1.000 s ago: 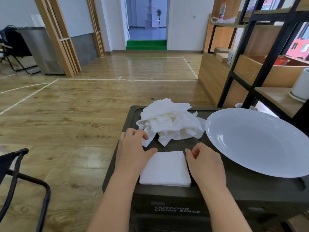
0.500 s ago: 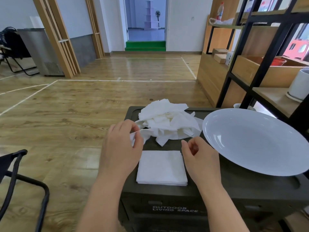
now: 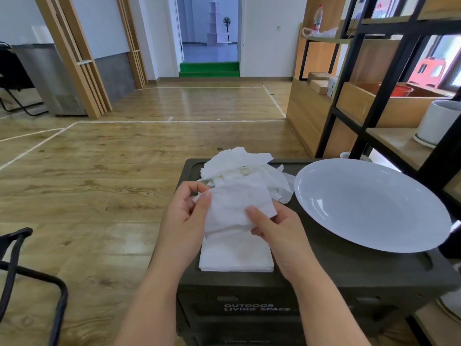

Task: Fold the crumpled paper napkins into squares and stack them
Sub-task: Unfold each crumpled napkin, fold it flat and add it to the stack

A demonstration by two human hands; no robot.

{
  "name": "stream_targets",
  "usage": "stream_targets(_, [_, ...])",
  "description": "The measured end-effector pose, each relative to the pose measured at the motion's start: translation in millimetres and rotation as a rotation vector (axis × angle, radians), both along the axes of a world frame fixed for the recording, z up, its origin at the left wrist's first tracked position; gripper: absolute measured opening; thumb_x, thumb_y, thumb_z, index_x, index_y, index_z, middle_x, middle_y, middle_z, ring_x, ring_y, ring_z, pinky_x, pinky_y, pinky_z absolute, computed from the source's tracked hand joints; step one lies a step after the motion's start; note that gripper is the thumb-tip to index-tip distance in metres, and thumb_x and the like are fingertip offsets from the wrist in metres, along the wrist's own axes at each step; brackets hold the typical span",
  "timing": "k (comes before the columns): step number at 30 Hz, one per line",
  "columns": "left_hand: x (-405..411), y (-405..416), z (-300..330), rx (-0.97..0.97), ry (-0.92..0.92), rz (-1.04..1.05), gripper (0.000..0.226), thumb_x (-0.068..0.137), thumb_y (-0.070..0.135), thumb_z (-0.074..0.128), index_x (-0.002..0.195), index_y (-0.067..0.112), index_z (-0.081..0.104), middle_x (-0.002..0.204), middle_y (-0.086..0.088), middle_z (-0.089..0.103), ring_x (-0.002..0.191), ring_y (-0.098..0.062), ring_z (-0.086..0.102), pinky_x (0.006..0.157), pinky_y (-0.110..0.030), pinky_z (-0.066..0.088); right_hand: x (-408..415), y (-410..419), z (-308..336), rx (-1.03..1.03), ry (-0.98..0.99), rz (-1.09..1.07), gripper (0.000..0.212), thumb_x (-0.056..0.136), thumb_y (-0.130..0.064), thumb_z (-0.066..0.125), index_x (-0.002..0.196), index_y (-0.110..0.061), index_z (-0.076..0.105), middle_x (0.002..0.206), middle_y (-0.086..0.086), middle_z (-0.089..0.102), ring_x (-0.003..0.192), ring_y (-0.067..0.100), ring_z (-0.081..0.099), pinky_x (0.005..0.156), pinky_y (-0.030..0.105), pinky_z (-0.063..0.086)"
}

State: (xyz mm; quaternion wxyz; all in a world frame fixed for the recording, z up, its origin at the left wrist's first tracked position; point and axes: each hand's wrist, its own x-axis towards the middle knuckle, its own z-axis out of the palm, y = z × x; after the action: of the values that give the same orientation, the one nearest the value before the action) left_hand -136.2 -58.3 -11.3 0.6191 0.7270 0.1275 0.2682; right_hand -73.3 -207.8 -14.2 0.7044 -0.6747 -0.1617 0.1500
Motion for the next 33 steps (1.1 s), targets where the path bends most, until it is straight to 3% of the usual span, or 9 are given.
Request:
stream_targets(3, [4.3,-4.4,-2.8,-0.065,-0.026,0.147,0.015,0.097,0.025,0.051,0.085,0.03,0.058,0.067,0.001,0.058,0.063,-0.014,0.05,0.058,-0.032,0.039,-2.3,-4.1,2.7,-0.079,-0.066,0.124,0.017,0.088,-0.021,0.064,0.093,-0.038,0.064,0.084,-0.029,0.07,0.08,-0.005,0.067,0.061,0.01,0.05])
stream_targets(5, [4.4,-5.7,-5.8,0.092,-0.011,0.204,0.013,0.097,0.026,0.049,0.086,0.03,0.056,0.062,0.008,0.056,0.056,-0.01,0.046,0.052,-0.029,0.036,-2.2,-5.4,3.5,-0.092,-0.053,0.164,0.016,0.088,-0.024,0.064,0.096,-0.038,0.064,0.09,-0.027,0.071,0.084,-0.007,0.066,0.063,0.01,0.05])
stream_targets(9, [5.9,-9.0,-7.5,0.291,0.042,0.192,0.011,0.096,0.028,0.049,0.088,0.034,0.054,0.066,-0.004,0.055,0.055,-0.014,0.044,0.051,-0.031,0.035,1.2,0.1,2.1,-0.093,0.033,0.015,0.005,0.091,-0.037,0.058,0.088,-0.036,0.062,0.09,-0.019,0.068,0.088,0.002,0.064,0.07,0.017,0.051])
stream_targets(11, [8.5,-10.3,-10.1,0.21,0.089,0.186,0.003,0.093,0.033,0.053,0.093,0.034,0.056,0.072,-0.007,0.062,0.059,-0.016,0.052,0.054,-0.034,0.042,2.5,5.8,-1.9,-0.141,0.018,-0.092,0.009,0.093,-0.038,0.055,0.087,-0.034,0.061,0.092,-0.016,0.065,0.091,0.005,0.061,0.077,0.024,0.051])
stream_targets(13, [9.7,-9.0,-15.0,0.055,0.195,0.163,0.015,0.09,0.042,0.057,0.1,0.031,0.061,0.082,0.001,0.07,0.076,-0.012,0.066,0.068,-0.038,0.056,2.2,9.8,-5.4,-0.185,-0.033,-0.148,0.011,0.094,-0.035,0.054,0.084,-0.034,0.061,0.089,-0.017,0.065,0.088,0.003,0.06,0.074,0.021,0.049])
stream_targets(15, [10.0,-6.9,-19.8,0.015,0.331,0.161,0.025,0.09,0.044,0.056,0.1,0.024,0.066,0.088,0.006,0.072,0.083,-0.013,0.068,0.075,-0.041,0.056,3.2,10.6,-10.7,-0.254,-0.086,-0.169,0.014,0.094,-0.033,0.054,0.084,-0.029,0.063,0.086,-0.015,0.065,0.083,0.001,0.06,0.068,0.018,0.046])
stream_targets(19, [7.1,-8.8,-22.4,0.248,0.498,0.255,0.031,0.096,0.035,0.05,0.083,0.01,0.064,0.069,0.003,0.056,0.061,-0.01,0.048,0.052,-0.026,0.034,6.7,8.2,-19.9,-0.524,-0.193,-0.196,0.026,0.094,-0.038,0.05,0.082,-0.016,0.06,0.077,-0.007,0.06,0.07,0.004,0.053,0.057,0.019,0.037])
stream_targets(23, [4.2,-11.4,-23.9,0.444,0.605,0.302,0.028,0.098,0.034,0.045,0.077,0.016,0.051,0.071,0.004,0.053,0.061,-0.007,0.045,0.049,-0.022,0.028,5.8,7.5,-24.6,-0.793,-0.335,-0.228,0.039,0.095,-0.039,0.047,0.064,-0.016,0.041,0.059,-0.003,0.042,0.053,0.009,0.038,0.049,0.021,0.027])
stream_targets(33, [0.2,-20.7,-27.6,0.578,0.697,0.362,0.025,0.099,0.038,0.04,0.088,0.017,0.046,0.071,0.004,0.052,0.06,-0.008,0.044,0.047,-0.025,0.026,-3.6,11.2,-32.0,-0.939,-0.408,-0.321,0.027,0.098,-0.039,0.043,0.081,-0.019,0.049,0.066,-0.006,0.05,0.058,0.009,0.047,0.052,0.02,0.036])
